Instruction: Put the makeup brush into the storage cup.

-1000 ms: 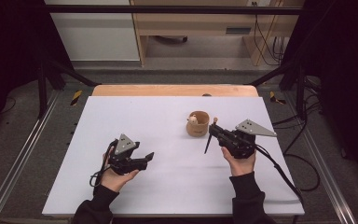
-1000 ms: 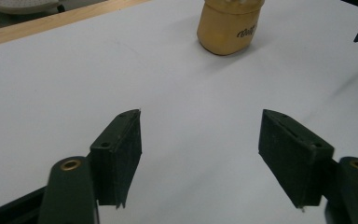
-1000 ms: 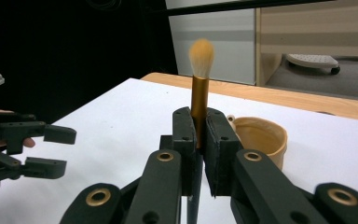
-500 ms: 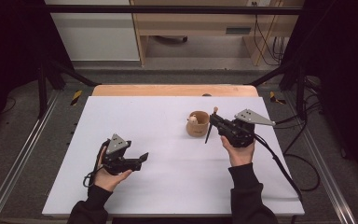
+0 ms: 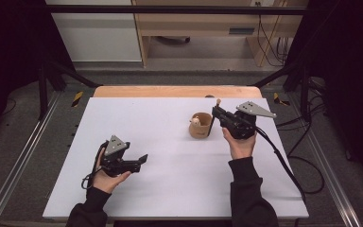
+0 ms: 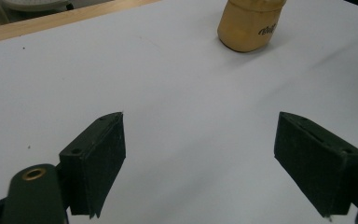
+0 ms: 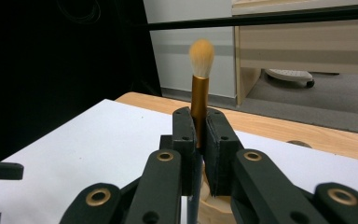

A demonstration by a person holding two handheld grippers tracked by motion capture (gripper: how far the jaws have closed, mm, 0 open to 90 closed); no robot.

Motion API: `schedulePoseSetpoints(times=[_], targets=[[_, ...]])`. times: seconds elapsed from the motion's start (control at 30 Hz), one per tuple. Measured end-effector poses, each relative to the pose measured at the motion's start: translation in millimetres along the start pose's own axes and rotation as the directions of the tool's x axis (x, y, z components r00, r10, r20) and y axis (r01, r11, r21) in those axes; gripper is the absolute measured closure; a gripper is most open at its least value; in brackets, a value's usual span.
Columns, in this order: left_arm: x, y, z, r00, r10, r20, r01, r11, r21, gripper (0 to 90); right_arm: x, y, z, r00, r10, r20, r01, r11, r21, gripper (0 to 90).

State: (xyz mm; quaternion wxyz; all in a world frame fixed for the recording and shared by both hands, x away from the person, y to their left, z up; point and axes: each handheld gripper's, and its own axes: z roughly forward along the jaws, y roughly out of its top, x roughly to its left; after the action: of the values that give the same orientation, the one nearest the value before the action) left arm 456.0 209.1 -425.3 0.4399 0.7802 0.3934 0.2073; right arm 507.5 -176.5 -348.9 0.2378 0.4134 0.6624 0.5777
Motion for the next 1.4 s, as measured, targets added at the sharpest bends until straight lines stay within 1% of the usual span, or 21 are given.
schedulePoseSetpoints(times=[0.1, 0.13, 0.23, 0.47, 0.5, 0.7, 1.0, 1.4], targets=[[0.0, -0.1, 0.3, 1.0000, -0.004, 0.000, 0.004, 1.0000, -0.005, 15.9, -2.1, 1.6, 4.2, 1.0000, 0.001, 0.008, -0.001, 1.000, -0.001, 84.0], [0.3, -0.1, 0.1, 1.0000, 0.002, -0.001, -0.002, 1.0000, 0.001, 15.9, -3.0, 1.9, 6.3, 0.9999, 0.001, 0.012, -0.001, 1.000, -0.002, 84.0], [-0.2, -0.2, 0.7, 1.0000, 0.001, 0.000, -0.001, 1.0000, 0.000, 15.8, -4.9, 3.2, 10.4, 0.9998, -0.004, 0.017, 0.004, 1.000, 0.004, 84.0], [0.7, -0.5, 0.3, 1.0000, 0.000, -0.003, 0.000, 1.0000, -0.003, 15.6, -10.1, 11.9, 17.4, 0.9994, -0.003, 0.033, 0.003, 1.000, 0.000, 84.0], [1.4, -0.3, -0.4, 1.0000, 0.008, -0.002, -0.008, 1.0000, 0.005, 15.6, -10.8, 13.3, 18.4, 0.9993, -0.003, 0.036, 0.003, 1.000, -0.002, 84.0], [1.8, -0.4, -0.8, 1.0000, 0.002, 0.000, -0.002, 1.0000, -0.002, 15.4, -13.8, 19.0, 24.8, 0.9988, -0.003, 0.050, 0.003, 1.000, -0.004, 84.0], [2.4, -0.4, -0.7, 1.0000, 0.008, 0.002, -0.008, 0.9999, 0.006, 15.1, -17.6, 20.8, 37.0, 0.9980, -0.007, 0.063, 0.007, 1.000, 0.004, 84.0], [1.7, -0.8, 0.4, 0.9999, 0.010, 0.001, -0.010, 0.9999, 0.009, 14.8, -23.1, 22.0, 50.1, 0.9969, 0.000, 0.079, -0.001, 1.000, 0.014, 84.0]])
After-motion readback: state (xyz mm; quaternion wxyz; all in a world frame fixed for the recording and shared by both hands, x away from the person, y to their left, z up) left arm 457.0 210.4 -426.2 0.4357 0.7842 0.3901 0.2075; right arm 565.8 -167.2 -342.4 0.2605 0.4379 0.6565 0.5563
